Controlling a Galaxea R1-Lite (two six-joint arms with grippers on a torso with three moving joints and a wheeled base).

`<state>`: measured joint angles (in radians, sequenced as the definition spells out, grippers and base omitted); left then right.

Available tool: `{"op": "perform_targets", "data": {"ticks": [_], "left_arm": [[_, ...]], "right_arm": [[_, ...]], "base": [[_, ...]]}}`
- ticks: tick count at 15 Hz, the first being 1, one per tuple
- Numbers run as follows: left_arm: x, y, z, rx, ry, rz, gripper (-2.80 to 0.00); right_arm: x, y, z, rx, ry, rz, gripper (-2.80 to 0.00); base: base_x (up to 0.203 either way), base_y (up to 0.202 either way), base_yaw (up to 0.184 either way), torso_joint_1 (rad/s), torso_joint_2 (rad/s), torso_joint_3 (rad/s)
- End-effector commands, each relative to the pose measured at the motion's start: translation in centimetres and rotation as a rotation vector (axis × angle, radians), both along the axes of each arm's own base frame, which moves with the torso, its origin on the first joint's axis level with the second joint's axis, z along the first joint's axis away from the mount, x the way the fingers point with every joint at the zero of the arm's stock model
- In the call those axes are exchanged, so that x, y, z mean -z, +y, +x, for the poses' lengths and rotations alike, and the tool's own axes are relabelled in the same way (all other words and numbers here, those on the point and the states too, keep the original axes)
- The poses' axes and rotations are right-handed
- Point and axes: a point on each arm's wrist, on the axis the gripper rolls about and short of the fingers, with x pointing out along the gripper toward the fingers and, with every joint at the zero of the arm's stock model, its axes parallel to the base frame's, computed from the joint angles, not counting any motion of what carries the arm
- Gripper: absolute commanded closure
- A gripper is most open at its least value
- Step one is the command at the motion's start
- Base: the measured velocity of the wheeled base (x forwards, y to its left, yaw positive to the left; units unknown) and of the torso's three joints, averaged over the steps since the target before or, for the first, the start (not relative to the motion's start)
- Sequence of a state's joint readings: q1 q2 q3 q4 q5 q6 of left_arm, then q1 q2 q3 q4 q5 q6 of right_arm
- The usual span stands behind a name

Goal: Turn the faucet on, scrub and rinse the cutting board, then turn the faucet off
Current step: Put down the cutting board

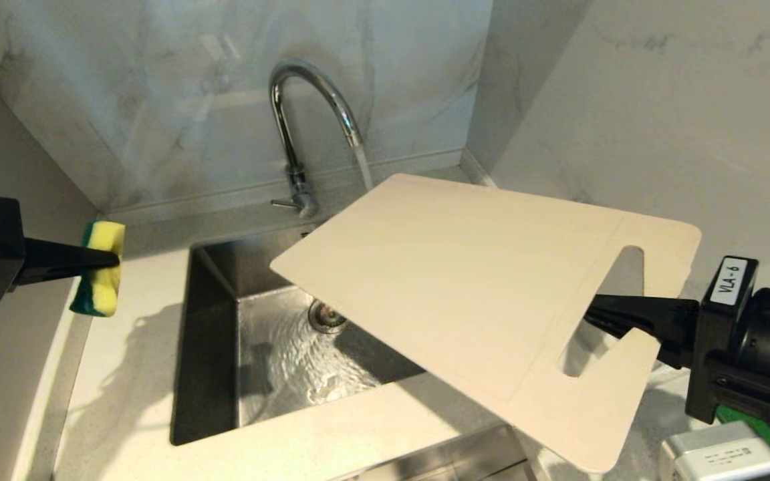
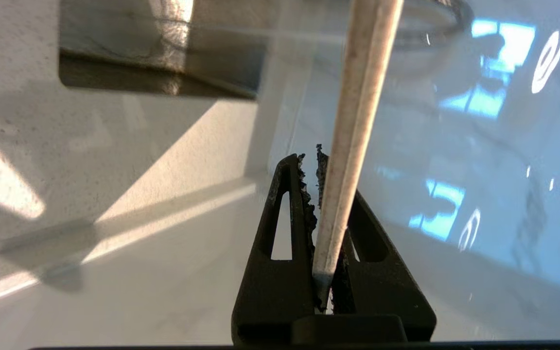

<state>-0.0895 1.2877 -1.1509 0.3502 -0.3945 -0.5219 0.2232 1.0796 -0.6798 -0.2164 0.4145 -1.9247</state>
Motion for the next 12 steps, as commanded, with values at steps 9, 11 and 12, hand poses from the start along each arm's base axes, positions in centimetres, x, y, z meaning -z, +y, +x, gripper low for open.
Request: {"op": "perform_targets", "data": {"ticks": [9,11,12], "left_arm": [[0.2,-0.3,-0.5,0.006,0.033,0.007,0.00],[0.3,-0.4,-0.5,0.010,0.042,0.005,0.00],[0.4,-0.6,-0.4,0.017,0.050,0.003,0.00]], "right_arm": [[2.3,-1.5,-1.9,0.166,0.052,0.013,0.00],[2.9,-1.7,-2.5,0.206,0.055,0.005,0.00],[3.1,-1.8,-2.8,0.228,0.054,0.002,0.00]], "base": [[0.000,0.000,0.000,0.000,0.00,0.000],[0.000,0.000,0.000,0.000,0.00,0.000],[0.000,0.000,0.000,0.000,0.00,0.000]]}}
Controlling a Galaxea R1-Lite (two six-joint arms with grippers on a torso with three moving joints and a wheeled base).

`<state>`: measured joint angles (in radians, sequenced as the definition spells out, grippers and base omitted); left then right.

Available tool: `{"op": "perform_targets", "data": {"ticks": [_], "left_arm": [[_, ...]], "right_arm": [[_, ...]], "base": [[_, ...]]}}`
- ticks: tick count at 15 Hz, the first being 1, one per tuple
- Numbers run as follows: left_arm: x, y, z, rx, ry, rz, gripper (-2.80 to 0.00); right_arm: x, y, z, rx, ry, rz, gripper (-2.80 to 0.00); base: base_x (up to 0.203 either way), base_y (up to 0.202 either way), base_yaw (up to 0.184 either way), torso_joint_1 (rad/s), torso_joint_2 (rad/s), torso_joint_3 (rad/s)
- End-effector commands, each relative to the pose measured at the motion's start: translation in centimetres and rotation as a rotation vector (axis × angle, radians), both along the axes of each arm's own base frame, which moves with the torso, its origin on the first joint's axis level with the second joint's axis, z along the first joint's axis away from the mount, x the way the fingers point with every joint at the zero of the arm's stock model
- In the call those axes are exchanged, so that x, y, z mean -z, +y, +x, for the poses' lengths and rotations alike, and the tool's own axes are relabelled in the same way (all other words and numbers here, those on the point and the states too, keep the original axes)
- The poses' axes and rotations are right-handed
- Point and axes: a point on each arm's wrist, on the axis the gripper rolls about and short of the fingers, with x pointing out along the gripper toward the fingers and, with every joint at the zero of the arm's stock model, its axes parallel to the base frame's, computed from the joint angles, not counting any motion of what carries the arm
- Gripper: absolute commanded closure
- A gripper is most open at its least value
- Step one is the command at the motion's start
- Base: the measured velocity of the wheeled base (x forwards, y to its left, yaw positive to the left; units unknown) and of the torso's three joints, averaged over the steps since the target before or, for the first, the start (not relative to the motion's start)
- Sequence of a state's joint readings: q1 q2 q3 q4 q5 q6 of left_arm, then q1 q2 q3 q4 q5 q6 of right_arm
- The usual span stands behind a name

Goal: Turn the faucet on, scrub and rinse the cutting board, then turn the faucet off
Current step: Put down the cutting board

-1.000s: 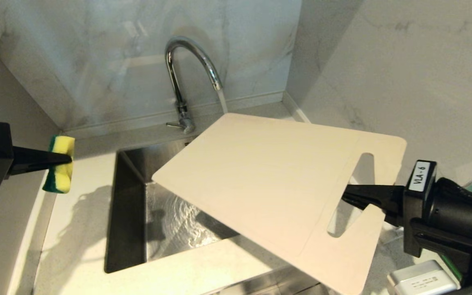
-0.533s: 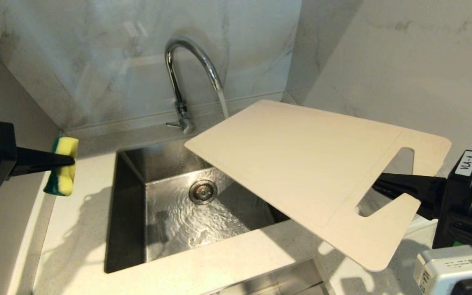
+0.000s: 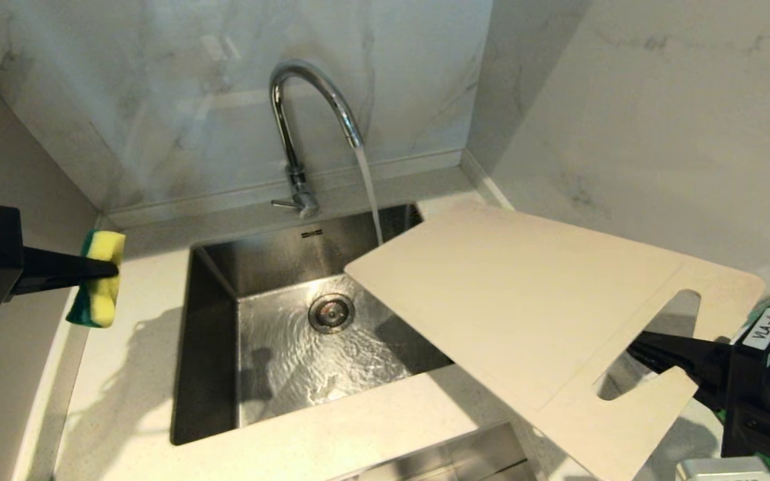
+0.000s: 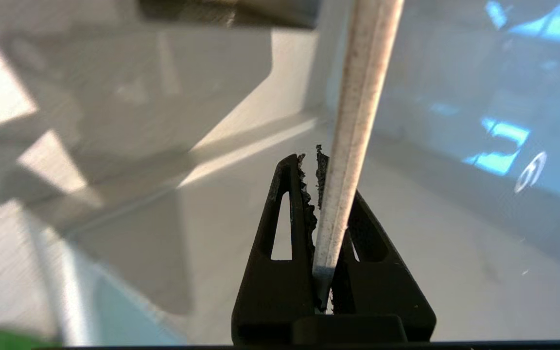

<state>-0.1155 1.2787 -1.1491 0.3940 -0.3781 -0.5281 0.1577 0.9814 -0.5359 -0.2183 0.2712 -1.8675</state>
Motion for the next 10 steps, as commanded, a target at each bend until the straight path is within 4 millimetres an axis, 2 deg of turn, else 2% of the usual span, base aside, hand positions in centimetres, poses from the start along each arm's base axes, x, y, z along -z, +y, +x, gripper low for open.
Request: {"op": "perform_targets", "data": {"ticks": [1,4,10], "left_arm": [[0.3,-0.3,0.2,0.011,0.020,-0.009,0.00],[0.2,-0.6,0.0,0.019,0.027,-0.023,0.00],[0.5,-0.7,0.0,0.022,0.038,-0.022,0.00]], "right_arm": [[0.7,-0.2,-0.9,0.031,-0.007,-0.016,0.00],[0.8,-0.5,-1.5,0.136,-0.018,-0.026,0.00],[1.8,-0.5,-0.2,0.193,0.052,-0.049,0.00]], "base": [[0.000,0.000,0.000,0.000,0.00,0.000],[0.000,0.000,0.000,0.000,0.00,0.000],[0.000,0.000,0.000,0.000,0.00,0.000]]}}
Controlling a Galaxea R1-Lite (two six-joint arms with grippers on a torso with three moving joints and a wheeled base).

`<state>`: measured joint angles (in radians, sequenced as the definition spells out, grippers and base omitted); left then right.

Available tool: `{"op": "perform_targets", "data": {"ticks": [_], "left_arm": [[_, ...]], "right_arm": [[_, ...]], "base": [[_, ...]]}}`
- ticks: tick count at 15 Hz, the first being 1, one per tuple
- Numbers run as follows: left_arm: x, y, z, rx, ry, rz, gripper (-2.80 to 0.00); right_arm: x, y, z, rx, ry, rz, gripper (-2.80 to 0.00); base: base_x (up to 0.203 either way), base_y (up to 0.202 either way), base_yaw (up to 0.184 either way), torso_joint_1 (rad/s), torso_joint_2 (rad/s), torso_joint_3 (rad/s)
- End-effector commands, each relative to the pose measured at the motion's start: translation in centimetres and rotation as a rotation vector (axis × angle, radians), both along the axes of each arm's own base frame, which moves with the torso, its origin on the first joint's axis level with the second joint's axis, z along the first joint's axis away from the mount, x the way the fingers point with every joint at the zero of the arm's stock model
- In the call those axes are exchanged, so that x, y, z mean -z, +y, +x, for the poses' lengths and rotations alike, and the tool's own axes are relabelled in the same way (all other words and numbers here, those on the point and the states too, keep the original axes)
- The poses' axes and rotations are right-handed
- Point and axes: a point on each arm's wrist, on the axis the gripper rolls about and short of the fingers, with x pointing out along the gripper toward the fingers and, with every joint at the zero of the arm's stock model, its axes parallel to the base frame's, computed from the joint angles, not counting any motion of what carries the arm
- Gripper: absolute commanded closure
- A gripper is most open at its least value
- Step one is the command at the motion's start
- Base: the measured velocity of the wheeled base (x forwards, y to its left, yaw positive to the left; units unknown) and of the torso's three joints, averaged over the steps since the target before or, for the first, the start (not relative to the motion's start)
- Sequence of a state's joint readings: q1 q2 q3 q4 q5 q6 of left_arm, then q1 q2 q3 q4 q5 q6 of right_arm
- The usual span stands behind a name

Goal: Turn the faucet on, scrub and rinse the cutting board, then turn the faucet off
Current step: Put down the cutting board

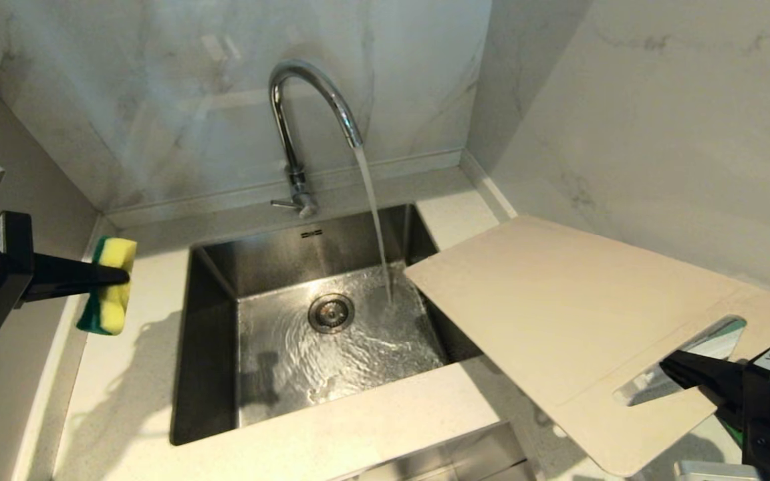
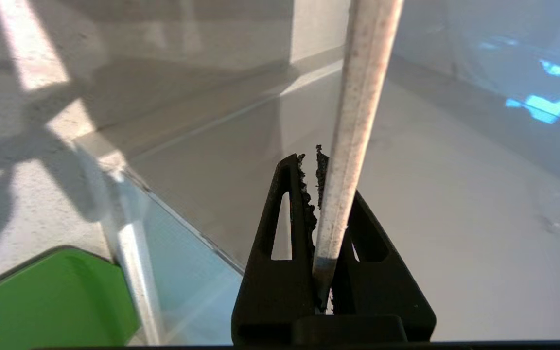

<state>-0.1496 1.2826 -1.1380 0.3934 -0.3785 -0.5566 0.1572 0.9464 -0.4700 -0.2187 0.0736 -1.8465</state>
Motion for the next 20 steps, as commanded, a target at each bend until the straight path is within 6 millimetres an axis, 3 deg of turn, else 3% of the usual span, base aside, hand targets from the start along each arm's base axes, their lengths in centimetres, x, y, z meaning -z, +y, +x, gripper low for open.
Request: {"op": "perform_targets", "data": {"ticks": [1,11,20], "left_arm": [[0.3,-0.1,0.0,0.007,0.015,-0.002,0.00],[0.9,-1.2,0.5,0.040,0.039,0.014,0.00],[1.0,-1.3,0.5,0.047,0.042,0.014,0.00]], "right_arm": [[0.3,0.1,0.9,-0.001,0.026,-0.016,0.00],[3.4,0.5,3.4,0.095,0.228,0.146,0.00],[4.8,0.5,3.5,0.104,0.294,0.140,0.00]], "base": [[0.000,0.000,0.000,0.000,0.00,0.000],[0.000,0.000,0.000,0.000,0.00,0.000],[0.000,0.000,0.000,0.000,0.00,0.000]]}}
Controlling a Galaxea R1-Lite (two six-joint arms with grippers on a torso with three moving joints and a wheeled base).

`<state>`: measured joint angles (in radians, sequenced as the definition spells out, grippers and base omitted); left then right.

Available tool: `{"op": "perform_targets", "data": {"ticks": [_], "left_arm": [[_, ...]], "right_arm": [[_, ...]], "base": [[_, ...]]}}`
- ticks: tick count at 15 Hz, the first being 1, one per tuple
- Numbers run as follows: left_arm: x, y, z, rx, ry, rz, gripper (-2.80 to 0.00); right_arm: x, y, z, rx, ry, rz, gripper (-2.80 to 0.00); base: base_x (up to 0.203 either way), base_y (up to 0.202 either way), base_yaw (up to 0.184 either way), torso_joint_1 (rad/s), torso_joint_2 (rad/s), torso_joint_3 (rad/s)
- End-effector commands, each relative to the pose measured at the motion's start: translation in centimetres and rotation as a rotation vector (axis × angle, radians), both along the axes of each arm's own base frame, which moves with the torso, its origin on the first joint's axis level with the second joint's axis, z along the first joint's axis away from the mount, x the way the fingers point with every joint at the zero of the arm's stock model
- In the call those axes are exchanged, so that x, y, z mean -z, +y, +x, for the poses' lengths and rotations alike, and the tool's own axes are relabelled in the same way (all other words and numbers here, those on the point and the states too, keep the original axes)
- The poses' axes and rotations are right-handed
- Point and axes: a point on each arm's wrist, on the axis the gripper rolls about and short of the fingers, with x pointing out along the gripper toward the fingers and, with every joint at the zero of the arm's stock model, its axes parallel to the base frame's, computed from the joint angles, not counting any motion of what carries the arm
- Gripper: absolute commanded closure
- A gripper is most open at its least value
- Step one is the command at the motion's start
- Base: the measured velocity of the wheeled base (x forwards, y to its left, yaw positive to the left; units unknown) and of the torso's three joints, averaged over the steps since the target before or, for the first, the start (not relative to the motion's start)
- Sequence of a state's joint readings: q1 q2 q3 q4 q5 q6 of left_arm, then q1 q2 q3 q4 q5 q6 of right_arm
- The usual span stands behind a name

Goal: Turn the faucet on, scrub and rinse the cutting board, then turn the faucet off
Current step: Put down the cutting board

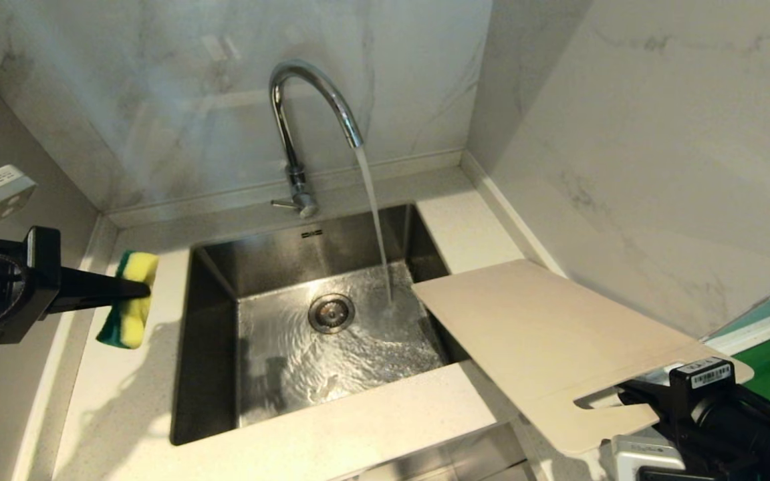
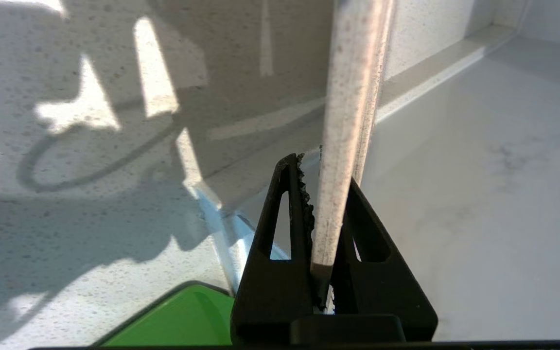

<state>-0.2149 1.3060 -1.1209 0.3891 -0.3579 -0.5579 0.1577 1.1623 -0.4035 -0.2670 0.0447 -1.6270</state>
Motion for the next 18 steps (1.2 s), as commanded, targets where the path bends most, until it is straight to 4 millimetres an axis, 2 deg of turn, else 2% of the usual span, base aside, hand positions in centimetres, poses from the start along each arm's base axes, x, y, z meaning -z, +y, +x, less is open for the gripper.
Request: {"op": "perform_targets", "data": {"ticks": [1,3,6,11,15,18], "left_arm": [[0.1,-0.1,0.0,0.004,0.010,-0.004,0.00],[0.3,-0.4,0.3,0.016,0.019,-0.002,0.00],[0.8,-1.0,0.8,0.033,0.046,0.002,0.00],[1.4,-1.9,1.4,0.072,0.067,0.008,0.00],[2.2,-2.5,2.6,0.082,0.099,0.013,0.00],[2.3,-2.9,3.9,0.086,0.054,-0.003,0.00]], "right_arm": [[1.1,0.0,-0.3,-0.006,0.042,-0.015,0.00],[2.2,-0.1,-0.6,-0.009,0.093,-0.019,0.00],[3.5,0.1,-0.1,-0.026,0.175,-0.010,0.00],[5.6,0.6,1.6,-0.085,0.329,0.060,0.00],[7.3,0.9,3.0,-0.105,0.435,0.083,0.00],[8.3,1.2,4.5,-0.114,0.489,0.087,0.00]], "base": [[0.000,0.000,0.000,0.000,0.00,0.000],[0.000,0.000,0.000,0.000,0.00,0.000],[0.000,0.000,0.000,0.000,0.00,0.000],[0.000,0.000,0.000,0.000,0.00,0.000],[0.000,0.000,0.000,0.000,0.00,0.000],[0.000,0.000,0.000,0.000,0.00,0.000]]}}
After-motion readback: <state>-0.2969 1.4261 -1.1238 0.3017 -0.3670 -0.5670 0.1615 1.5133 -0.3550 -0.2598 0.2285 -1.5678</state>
